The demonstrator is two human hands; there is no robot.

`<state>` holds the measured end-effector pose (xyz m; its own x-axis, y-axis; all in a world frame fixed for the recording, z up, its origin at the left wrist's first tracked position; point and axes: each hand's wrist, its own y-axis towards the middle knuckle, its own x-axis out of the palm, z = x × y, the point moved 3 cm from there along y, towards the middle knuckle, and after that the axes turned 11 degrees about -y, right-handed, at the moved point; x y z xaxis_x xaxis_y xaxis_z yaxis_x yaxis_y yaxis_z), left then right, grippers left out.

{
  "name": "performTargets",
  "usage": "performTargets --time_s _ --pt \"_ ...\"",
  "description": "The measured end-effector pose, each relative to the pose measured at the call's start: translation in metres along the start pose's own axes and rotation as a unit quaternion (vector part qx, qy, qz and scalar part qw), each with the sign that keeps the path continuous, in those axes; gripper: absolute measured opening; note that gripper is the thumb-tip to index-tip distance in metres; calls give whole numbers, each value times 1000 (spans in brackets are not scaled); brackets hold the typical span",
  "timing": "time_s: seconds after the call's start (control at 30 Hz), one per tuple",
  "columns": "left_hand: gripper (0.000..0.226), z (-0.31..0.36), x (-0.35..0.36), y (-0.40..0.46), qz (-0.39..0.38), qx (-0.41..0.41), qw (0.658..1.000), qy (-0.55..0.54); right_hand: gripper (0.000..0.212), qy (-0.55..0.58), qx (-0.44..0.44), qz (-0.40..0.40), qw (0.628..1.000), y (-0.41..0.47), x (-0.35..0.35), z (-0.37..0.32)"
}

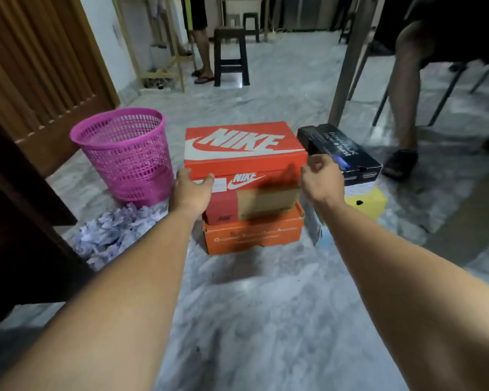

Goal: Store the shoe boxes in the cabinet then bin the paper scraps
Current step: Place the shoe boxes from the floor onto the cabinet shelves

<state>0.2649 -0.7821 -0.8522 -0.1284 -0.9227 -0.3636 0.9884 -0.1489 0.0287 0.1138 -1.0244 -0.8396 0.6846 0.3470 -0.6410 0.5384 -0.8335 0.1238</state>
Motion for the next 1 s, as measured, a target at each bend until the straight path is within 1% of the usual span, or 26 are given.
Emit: performTargets --time_s 0.07,0.17,0.23,0.33,0.4,0.43,0.47,0.5,0.57,0.6,0.63,0.67,0.7,0.77,0.9,1.0 --pt "62 6 14 24 32 -15 999 -22 52 12 13 -3 1000 25 3 6" --pt "79 10 22 59 58 -47 997 -32 60 18 20 -17 999 60 19 6" --pt "84 8 22 79 45 -65 996 -38 66 28 25 -19 999 80 34 2" --pt "102 -3 18 99 8 -102 992 -73 60 65 67 -48 994 96 56 0" --pt "105 -11 16 100 -15 -123 988 -96 57 96 91 -57 990 98 63 4" --pt "102 -17 16 99 -22 -132 984 -113 59 102 91 -58 989 101 66 7" --pt "95 -20 18 95 -28 -137 981 -132 61 101 92 -53 989 99 64 9" --pt "81 -19 22 87 -30 -129 981 -143 60 98 96 -43 990 99 63 14" --pt "52 -13 32 70 -31 -86 981 -173 54 106 94 -16 990 99 57 26" --pt "41 -10 39 61 -22 -65 980 -186 51 115 90 2 989 98 50 33" --pt "35 13 25 40 -14 -50 979 -198 48 132 81 18 988 85 27 25" --pt "32 29 11 24 -9 -46 978 -204 46 149 77 21 986 70 8 16" --pt "30 31 12 17 -3 -44 976 -213 45 161 78 26 983 65 5 19" --pt "30 29 6 17 18 -42 975 -219 43 168 62 40 983 63 6 17" --pt "35 12 -5 8 37 -53 975 -211 40 176 44 40 983 55 17 18" --pt "44 15 -23 -23 14 -63 977 -202 33 178 45 51 982 21 -3 25"
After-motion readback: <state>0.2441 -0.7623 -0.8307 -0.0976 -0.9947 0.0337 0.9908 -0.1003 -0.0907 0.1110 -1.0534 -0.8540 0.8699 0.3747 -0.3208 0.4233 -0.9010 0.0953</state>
